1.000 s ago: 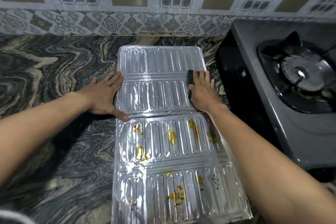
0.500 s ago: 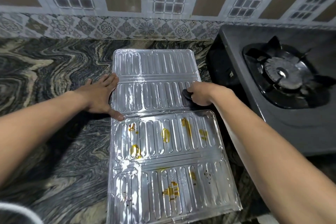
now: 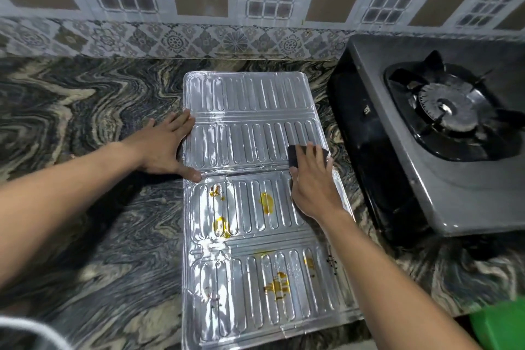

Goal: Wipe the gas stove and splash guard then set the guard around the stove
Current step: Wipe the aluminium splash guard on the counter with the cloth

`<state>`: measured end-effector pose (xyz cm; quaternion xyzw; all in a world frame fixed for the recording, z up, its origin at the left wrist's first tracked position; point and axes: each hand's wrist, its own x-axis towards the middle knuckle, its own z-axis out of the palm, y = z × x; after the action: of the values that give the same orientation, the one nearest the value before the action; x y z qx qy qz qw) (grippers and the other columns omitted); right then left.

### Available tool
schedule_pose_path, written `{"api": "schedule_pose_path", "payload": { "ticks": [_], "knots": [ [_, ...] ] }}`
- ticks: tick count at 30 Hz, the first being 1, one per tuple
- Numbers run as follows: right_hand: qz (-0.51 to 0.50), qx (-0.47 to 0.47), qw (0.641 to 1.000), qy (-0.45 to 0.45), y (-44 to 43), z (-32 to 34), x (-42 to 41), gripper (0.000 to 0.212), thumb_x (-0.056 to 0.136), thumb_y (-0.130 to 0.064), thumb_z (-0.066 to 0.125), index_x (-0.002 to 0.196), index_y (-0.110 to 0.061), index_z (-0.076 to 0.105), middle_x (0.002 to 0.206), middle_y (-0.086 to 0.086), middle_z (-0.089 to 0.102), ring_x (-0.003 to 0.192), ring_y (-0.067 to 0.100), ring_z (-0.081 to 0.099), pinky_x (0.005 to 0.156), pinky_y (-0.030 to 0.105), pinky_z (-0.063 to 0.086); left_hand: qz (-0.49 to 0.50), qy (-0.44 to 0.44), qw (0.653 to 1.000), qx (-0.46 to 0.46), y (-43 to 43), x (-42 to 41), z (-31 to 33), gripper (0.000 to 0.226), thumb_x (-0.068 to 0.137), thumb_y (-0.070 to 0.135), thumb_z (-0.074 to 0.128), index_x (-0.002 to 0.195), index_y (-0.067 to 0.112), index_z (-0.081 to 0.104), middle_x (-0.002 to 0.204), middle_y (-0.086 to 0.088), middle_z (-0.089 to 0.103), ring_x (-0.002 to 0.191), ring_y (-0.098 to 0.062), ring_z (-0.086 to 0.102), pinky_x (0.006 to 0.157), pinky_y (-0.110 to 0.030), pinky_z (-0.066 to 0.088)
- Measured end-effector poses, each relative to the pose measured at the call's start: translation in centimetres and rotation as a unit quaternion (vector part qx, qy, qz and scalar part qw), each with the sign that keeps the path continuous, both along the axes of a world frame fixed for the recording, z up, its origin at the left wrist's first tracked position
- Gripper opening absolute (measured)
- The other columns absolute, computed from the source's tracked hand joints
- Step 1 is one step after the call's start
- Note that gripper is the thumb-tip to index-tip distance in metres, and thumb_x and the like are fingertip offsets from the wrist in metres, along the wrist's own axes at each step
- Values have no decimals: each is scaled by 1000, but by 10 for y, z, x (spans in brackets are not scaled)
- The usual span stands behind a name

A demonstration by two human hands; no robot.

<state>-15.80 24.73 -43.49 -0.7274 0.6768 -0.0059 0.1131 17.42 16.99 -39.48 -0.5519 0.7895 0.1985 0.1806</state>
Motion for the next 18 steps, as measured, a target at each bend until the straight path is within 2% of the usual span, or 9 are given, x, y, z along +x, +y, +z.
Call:
{"api": "schedule_pose_path", "payload": {
  "ticks": [4,6,9,11,14,18],
  "knots": [
    [-8,-23,999,23,-1,2,6,57,105,-24,24,155,-3,8,163,17,9,152,30,-3,121,53,-5,-9,-7,1000,15,6,7,-5,152,41,101,51,154,26,-18,159,9,-28,149,-20,-21,119,-59,-5],
    [15,-36,999,-18,4,3,22,55,104,-21,27,154,-1,13,162,19,14,152,30,1,122,50,0,-8,-15,1000,17,5,8,-7,153,40,101,50,154,27,-20,159,10,-28,149,-20,-22,118,-60,-6],
    [92,-42,993,-58,19,0,64,56,99,-12,38,153,-5,22,161,17,22,151,30,8,123,45,-1,-8,-19,1000,23,3,8,-8,153,39,102,49,153,28,-22,158,10,-29,149,-20,-23,117,-61,-8],
    [128,-46,988,-68,27,-2,91,65,89,-4,47,151,-7,28,159,17,26,150,31,12,123,45,-1,-7,-19,999,25,3,9,-9,153,39,102,49,153,28,-22,158,10,-30,148,-20,-24,117,-62,-9],
    [158,-44,984,-64,27,-2,111,73,78,-3,51,148,-10,33,158,16,29,150,31,14,123,47,2,4,-15,999,32,4,10,-8,154,39,101,52,153,28,-22,158,11,-30,147,-19,-26,116,-63,-9],
    [179,-45,980,-69,27,-1,111,70,82,-3,50,149,-12,33,158,12,31,150,31,15,123,50,5,7,-8,999,37,3,11,-9,154,40,98,57,153,28,-22,158,11,-30,147,-19,-27,116,-64,-9]
  ]
}}
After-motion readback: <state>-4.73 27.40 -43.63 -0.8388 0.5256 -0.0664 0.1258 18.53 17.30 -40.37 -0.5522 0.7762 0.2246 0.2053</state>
